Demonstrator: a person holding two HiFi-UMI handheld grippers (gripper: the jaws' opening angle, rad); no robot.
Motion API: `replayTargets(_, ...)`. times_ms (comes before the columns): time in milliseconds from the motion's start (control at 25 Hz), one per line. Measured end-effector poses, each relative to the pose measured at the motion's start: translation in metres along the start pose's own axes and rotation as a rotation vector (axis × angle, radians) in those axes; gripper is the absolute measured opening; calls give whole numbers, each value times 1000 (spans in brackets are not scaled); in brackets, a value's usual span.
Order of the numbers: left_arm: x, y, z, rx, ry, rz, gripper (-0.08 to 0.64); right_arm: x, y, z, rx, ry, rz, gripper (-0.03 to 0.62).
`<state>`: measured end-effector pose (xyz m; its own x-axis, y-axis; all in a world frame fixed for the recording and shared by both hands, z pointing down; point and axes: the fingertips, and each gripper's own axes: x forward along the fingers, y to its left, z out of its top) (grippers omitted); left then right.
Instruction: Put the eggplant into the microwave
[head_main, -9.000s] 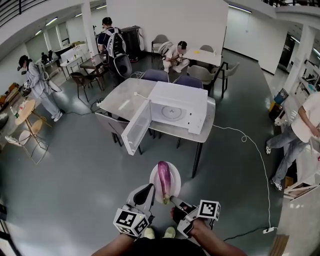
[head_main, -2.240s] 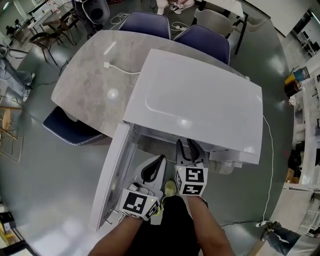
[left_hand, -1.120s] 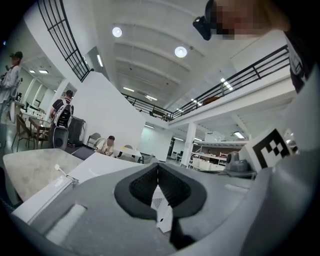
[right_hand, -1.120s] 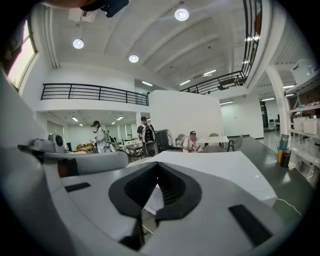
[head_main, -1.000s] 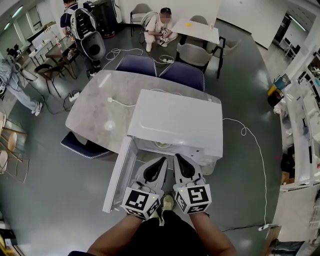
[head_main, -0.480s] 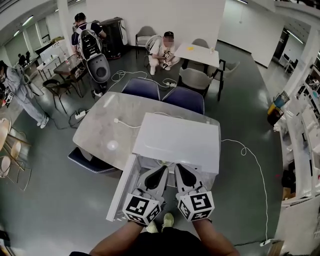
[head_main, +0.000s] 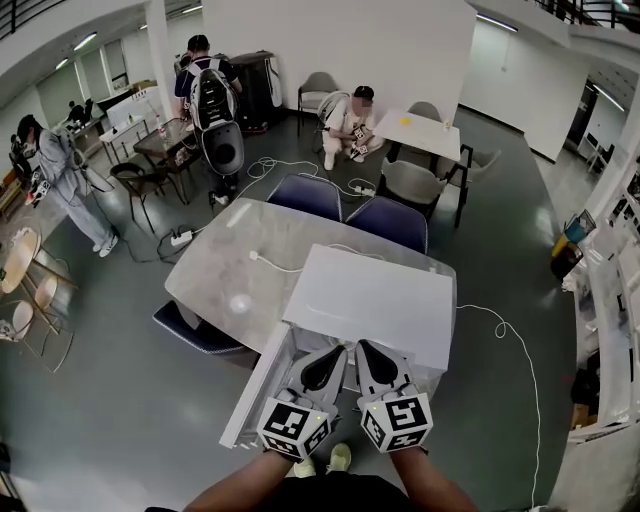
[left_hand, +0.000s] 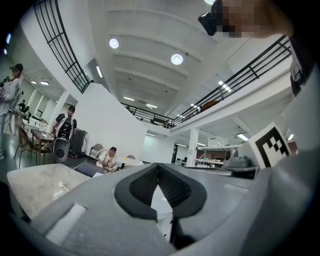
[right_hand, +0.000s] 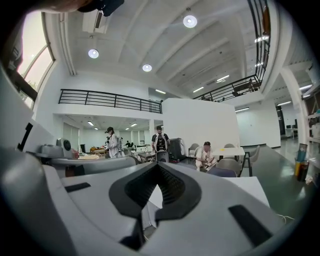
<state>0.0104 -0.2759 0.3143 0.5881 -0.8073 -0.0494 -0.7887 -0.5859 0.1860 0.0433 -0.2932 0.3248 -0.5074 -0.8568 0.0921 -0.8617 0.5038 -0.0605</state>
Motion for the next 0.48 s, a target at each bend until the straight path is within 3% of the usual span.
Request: replayTargets(480, 3, 5, 1, 14, 5, 23, 8, 6, 2, 3, -9, -3, 23, 0)
